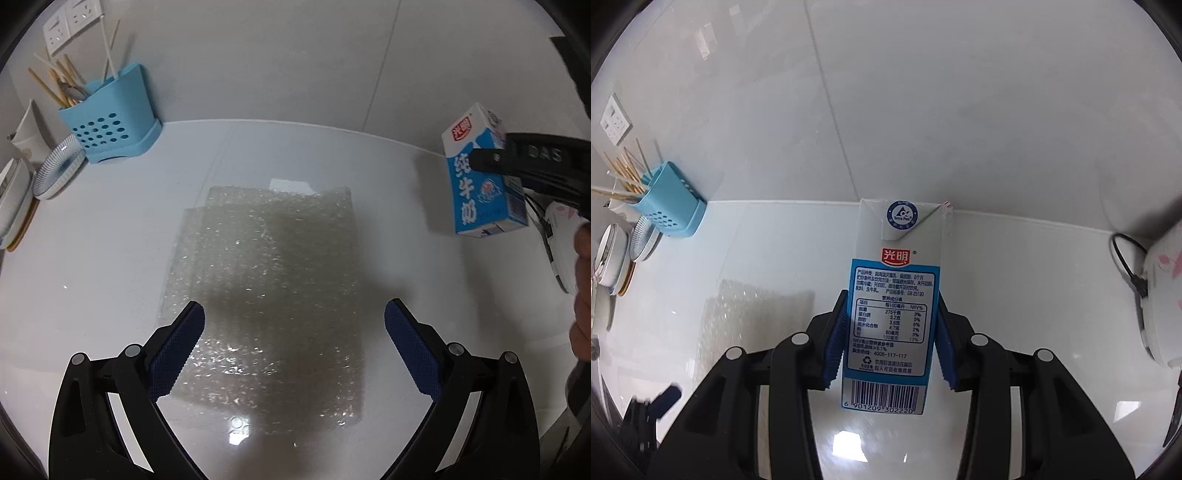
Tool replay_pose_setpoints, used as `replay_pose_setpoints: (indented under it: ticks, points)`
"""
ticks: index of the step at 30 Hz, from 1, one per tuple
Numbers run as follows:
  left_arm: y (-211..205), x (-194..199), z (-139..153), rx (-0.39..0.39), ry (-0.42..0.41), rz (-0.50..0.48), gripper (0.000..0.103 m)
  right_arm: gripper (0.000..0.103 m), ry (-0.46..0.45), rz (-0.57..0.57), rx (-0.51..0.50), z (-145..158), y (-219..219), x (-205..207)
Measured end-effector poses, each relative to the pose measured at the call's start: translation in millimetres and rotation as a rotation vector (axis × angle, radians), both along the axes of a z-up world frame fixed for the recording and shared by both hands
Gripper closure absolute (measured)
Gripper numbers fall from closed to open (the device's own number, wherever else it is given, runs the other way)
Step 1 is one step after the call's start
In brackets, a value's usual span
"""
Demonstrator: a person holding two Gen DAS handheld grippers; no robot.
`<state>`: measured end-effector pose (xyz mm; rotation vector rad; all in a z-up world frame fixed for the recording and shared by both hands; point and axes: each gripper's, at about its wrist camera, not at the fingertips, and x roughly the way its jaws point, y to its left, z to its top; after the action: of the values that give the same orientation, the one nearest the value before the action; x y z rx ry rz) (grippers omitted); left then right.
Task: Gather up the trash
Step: 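Grasp the blue-and-white milk carton with the right tool while the left tool grasps the bubble wrap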
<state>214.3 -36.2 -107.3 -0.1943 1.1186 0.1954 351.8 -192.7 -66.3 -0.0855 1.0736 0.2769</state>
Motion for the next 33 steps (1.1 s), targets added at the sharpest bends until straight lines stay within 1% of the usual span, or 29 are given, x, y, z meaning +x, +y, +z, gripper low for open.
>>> replay_pose_setpoints:
  ticks: [8, 11, 16, 18, 20, 21, 23, 27, 30, 31, 32, 33]
  points:
    - [-20, 31, -27, 0.022, 0.071, -0.015, 0.007, 0.063, 0.021, 0.022, 0.005, 2, -42, -30]
    - [-23, 34, -37, 0.03, 0.096, -0.01, 0.007, 0.063, 0.031, 0.01, 0.003, -2, -52, -36]
    - [-26, 38, -50, 0.028, 0.13, 0.0, 0.008, 0.063, 0.04, 0.003, 0.012, -1, -71, -44]
    - [-27, 38, -56, 0.036, 0.147, 0.005, 0.011, 0.063, 0.04, 0.002, 0.013, 0, -78, -46]
    - [-28, 39, -60, 0.058, 0.173, 0.005, 0.02, 0.063, 0.047, 0.0, 0.02, 1, -82, -47]
    - [-28, 39, -62, 0.054, 0.183, 0.003, 0.022, 0.063, 0.048, 0.0, 0.022, 1, -83, -48]
    - [-28, 38, -65, 0.043, 0.2, 0.003, 0.029, 0.063, 0.047, 0.002, 0.026, 2, -84, -50]
    - [-26, 38, -68, 0.056, 0.219, 0.013, 0.034, 0.063, 0.041, 0.008, 0.036, 6, -81, -51]
    - [-23, 37, -68, 0.054, 0.225, 0.022, 0.042, 0.063, 0.039, 0.011, 0.043, 8, -83, -54]
    - [-22, 36, -67, 0.048, 0.222, 0.027, 0.049, 0.063, 0.04, 0.011, 0.043, 8, -83, -54]
    - [-17, 38, -67, 0.051, 0.222, 0.03, 0.058, 0.063, 0.04, 0.011, 0.043, 8, -83, -55]
    - [-16, 37, -66, 0.056, 0.224, 0.031, 0.063, 0.063, 0.04, 0.012, 0.044, 9, -83, -55]
